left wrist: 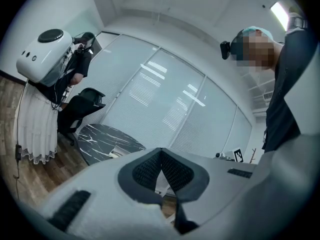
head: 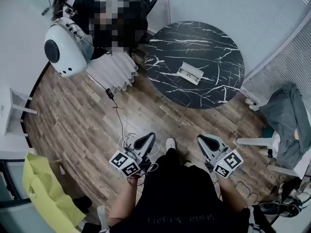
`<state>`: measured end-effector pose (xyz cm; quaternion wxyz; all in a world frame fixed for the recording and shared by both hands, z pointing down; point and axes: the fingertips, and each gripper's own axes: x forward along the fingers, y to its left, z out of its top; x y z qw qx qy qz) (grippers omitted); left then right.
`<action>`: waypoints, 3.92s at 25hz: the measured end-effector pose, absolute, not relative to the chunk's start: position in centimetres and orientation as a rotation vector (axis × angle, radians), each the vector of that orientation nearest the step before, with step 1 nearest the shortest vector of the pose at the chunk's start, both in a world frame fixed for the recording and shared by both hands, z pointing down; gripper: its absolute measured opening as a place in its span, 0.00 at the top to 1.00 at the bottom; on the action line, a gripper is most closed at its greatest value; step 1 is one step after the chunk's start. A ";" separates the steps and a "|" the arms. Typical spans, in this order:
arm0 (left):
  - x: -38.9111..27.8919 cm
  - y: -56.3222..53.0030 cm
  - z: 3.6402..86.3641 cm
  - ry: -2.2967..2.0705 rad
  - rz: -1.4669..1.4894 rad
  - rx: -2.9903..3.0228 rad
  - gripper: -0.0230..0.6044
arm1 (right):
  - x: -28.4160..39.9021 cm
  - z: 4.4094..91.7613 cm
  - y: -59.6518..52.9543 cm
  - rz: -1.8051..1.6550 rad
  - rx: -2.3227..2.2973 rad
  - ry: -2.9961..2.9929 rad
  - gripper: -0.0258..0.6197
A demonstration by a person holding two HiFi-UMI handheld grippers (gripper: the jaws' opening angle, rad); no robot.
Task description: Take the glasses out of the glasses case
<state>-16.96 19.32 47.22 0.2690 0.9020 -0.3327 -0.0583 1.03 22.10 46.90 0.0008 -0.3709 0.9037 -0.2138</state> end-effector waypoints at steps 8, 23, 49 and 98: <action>-18.6 13.6 47.5 -0.817 -0.158 2.453 0.93 | -1.1 47.1 18.1 -0.674 -1.231 2.832 0.91; -17.3 11.2 48.2 -0.761 -0.119 2.468 0.93 | -1.1 47.3 13.9 -0.637 -1.223 2.804 0.91; -8.3 -3.9 47.7 -0.812 -0.055 2.479 0.93 | 7.6 49.5 -1.6 -0.696 -1.152 2.833 0.91; -10.1 -13.4 50.5 -0.853 -0.069 2.400 0.93 | 5.2 66.5 -14.0 -0.888 -1.158 3.495 0.91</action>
